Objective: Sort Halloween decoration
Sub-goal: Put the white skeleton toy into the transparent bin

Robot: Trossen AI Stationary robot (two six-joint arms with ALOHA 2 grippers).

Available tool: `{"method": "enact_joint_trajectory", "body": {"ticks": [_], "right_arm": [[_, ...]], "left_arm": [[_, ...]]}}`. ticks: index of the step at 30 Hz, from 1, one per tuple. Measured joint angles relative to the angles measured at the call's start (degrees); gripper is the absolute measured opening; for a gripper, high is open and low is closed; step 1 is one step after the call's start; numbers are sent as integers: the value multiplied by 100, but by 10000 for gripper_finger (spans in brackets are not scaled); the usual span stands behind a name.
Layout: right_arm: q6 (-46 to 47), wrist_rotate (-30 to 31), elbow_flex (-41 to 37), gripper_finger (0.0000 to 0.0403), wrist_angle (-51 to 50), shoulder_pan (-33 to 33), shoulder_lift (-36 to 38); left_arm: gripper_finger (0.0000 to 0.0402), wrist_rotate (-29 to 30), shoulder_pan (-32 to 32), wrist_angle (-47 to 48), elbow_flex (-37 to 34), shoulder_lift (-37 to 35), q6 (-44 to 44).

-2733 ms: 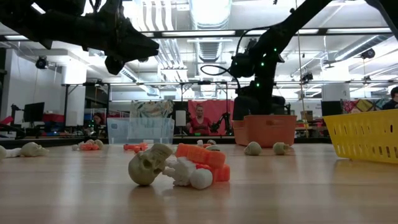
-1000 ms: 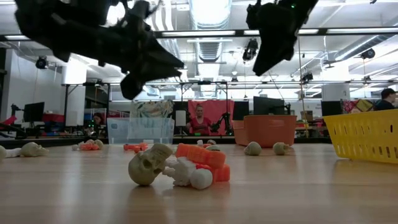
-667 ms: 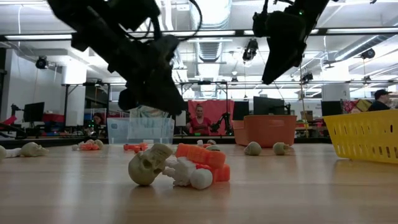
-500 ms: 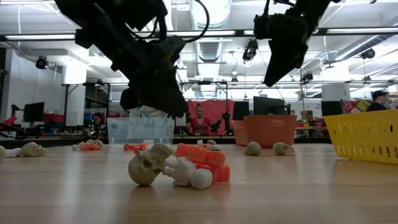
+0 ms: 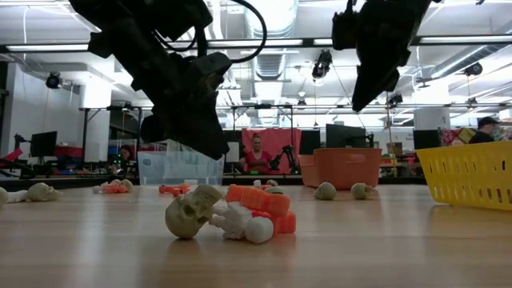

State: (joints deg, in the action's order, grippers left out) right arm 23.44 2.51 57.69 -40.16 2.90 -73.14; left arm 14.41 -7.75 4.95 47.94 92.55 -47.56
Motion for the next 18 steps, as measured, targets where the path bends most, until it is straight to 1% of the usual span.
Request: {"method": "enact_joint_trajectory", "body": {"ticks": [7,10,14,18], "right_arm": [[0,9,0,109,41,175,0],[-2,46,0,105,109,173,0],[-59,47,0,102,239,173,0],[-74,50,0,104,260,173,-2]], "left_arm": [[76,-39,2,-11,-2,0,-135],[84,-24,0,-16,-2,0,-302],[102,541,-41,-116,-4,115,-696],[109,608,-46,-261,-4,292,-799]]}}
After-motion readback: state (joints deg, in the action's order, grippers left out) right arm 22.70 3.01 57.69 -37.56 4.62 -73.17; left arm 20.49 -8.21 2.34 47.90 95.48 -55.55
